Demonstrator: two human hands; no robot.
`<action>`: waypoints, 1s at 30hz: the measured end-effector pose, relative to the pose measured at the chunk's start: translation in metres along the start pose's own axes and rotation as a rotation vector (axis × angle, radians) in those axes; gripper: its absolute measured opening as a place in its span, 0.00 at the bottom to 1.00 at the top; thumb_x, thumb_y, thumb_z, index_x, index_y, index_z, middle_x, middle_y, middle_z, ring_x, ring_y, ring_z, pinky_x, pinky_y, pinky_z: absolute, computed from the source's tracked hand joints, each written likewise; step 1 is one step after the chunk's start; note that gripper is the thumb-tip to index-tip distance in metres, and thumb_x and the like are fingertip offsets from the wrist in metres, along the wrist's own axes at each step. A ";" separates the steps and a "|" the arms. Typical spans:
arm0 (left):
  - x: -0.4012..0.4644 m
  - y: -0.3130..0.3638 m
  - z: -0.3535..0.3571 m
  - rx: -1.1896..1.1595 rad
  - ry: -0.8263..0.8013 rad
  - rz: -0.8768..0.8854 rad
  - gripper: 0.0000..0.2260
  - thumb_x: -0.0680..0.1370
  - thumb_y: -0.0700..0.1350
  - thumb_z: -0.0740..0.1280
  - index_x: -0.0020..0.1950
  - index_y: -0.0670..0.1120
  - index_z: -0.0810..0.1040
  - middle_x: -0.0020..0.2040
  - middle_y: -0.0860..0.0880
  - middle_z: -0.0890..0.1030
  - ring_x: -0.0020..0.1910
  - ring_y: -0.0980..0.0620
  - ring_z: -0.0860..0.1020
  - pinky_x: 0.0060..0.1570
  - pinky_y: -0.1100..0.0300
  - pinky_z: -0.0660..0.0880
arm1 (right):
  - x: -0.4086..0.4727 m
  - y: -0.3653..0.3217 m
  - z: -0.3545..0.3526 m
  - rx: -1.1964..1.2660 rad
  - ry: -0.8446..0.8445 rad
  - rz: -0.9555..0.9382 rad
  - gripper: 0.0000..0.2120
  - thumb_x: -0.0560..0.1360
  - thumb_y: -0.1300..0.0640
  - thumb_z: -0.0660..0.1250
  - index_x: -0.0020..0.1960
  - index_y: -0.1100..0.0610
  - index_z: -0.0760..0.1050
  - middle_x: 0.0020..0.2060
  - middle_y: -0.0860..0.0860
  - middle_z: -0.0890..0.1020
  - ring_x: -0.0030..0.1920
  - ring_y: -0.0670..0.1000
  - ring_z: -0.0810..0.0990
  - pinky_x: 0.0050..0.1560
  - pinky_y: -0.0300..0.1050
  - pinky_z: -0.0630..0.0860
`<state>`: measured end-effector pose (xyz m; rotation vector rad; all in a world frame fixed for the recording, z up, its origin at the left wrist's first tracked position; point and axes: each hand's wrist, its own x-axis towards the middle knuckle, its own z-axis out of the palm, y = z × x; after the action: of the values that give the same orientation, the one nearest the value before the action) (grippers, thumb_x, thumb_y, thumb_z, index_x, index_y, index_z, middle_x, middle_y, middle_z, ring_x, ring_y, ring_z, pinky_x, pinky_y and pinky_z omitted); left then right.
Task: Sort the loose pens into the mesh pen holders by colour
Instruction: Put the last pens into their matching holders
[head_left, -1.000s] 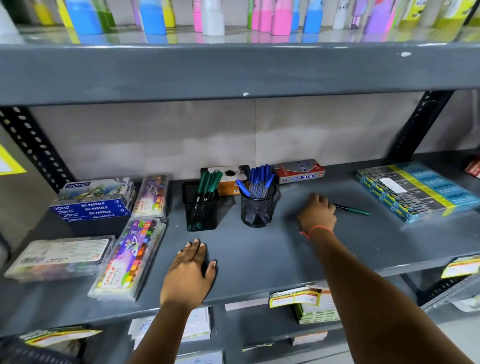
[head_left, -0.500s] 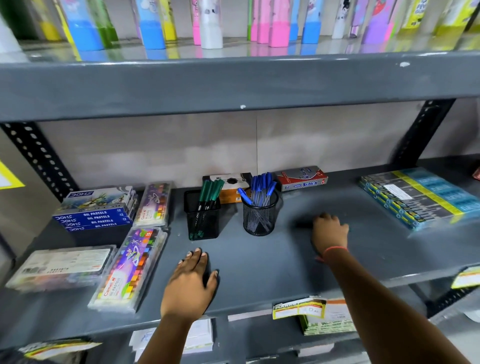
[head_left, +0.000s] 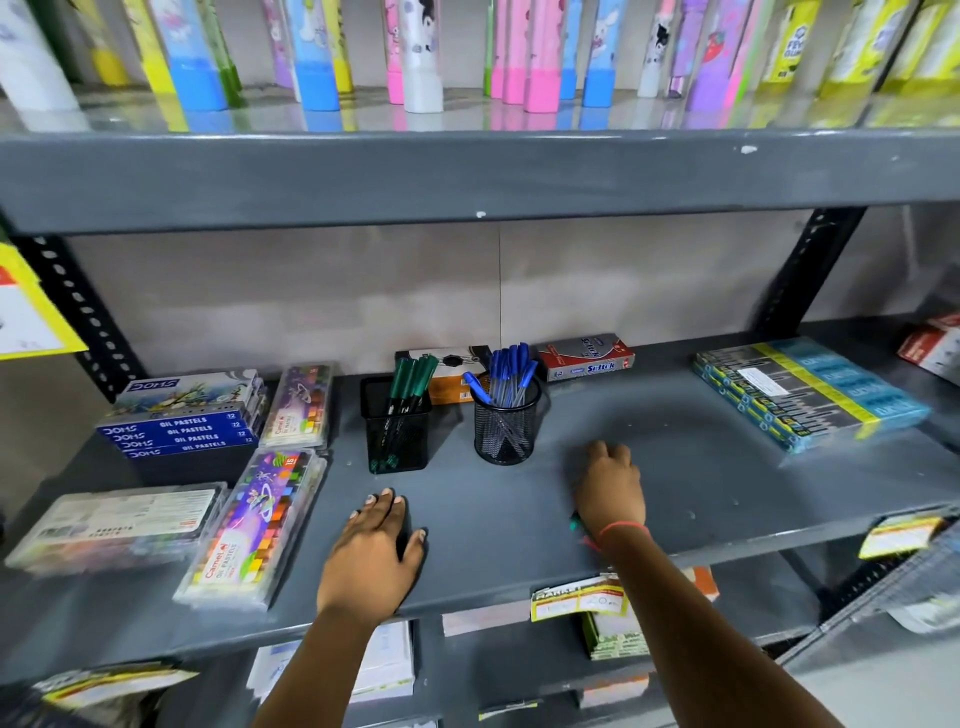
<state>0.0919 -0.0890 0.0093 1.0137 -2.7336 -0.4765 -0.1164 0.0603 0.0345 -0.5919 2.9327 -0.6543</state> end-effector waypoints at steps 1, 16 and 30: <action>0.000 0.000 0.000 0.000 -0.003 0.002 0.24 0.80 0.54 0.55 0.73 0.48 0.59 0.76 0.49 0.58 0.75 0.52 0.55 0.74 0.59 0.49 | 0.002 0.001 -0.004 0.045 -0.012 0.029 0.19 0.75 0.69 0.57 0.66 0.62 0.66 0.63 0.64 0.68 0.61 0.67 0.73 0.60 0.56 0.73; 0.001 -0.001 0.003 0.010 0.011 -0.010 0.25 0.79 0.56 0.54 0.74 0.48 0.58 0.77 0.50 0.57 0.76 0.52 0.54 0.74 0.59 0.48 | 0.019 -0.130 -0.068 1.125 0.222 -0.092 0.41 0.69 0.77 0.61 0.75 0.50 0.54 0.61 0.62 0.76 0.38 0.50 0.79 0.27 0.25 0.75; 0.003 -0.003 0.007 0.014 0.034 -0.001 0.25 0.79 0.56 0.54 0.74 0.48 0.57 0.77 0.50 0.58 0.75 0.52 0.54 0.74 0.60 0.48 | 0.000 -0.177 0.003 0.539 0.124 -0.336 0.32 0.72 0.71 0.60 0.73 0.54 0.58 0.63 0.63 0.70 0.47 0.66 0.79 0.37 0.46 0.70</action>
<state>0.0895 -0.0916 0.0016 1.0168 -2.7108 -0.4369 -0.0535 -0.0885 0.1072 -1.0005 2.5878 -1.4936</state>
